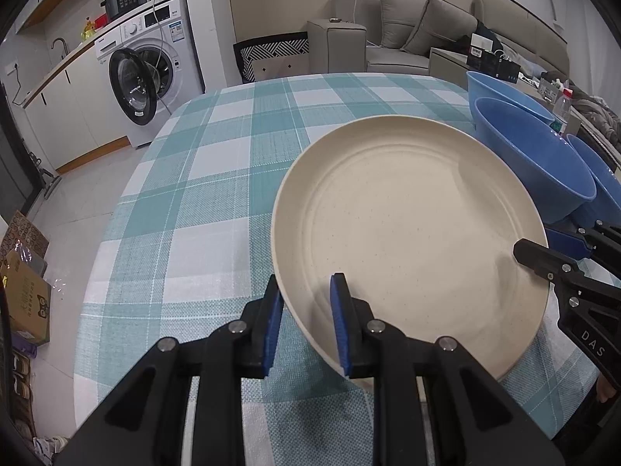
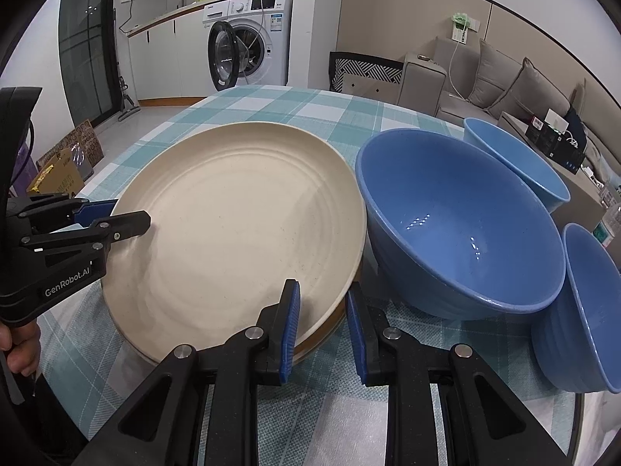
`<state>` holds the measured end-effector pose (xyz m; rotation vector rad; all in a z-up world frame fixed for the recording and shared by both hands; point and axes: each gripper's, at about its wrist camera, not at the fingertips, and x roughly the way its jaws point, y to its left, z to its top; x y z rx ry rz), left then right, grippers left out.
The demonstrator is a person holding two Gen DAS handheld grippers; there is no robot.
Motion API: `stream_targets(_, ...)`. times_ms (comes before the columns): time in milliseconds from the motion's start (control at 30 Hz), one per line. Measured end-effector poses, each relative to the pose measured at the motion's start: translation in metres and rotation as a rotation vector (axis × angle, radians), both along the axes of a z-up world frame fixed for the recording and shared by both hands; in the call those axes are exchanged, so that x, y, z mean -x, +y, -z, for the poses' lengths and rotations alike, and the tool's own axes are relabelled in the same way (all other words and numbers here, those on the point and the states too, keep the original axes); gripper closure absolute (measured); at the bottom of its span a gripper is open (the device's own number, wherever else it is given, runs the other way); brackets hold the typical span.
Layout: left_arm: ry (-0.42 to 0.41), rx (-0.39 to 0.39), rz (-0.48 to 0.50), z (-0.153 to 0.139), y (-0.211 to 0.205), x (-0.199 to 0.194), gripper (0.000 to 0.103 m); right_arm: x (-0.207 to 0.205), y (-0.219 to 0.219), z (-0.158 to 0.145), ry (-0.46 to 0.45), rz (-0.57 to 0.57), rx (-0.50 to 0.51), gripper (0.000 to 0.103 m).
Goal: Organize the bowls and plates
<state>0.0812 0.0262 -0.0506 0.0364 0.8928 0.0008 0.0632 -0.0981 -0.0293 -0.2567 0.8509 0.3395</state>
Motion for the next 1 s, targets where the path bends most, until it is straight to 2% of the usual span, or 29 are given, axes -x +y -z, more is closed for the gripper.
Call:
stream_targets(700,0.0,-0.013,-0.002,0.0028,-0.002,-0.0025,0.078,0.0015,0.0006,-0.0003,-0.003,-0.006,0.013,0.078)
stream_targets(933,0.004,-0.001,0.006,0.0021,-0.001,-0.0035,0.075,0.0017,0.0012,0.0,0.0,-0.009,0.008,0.077)
stream_targets(1000,0.005,0.007,0.008,0.0023,-0.0006,-0.0041,0.069,0.0023,0.0012,-0.0002,0.002,-0.012,0.006,0.074)
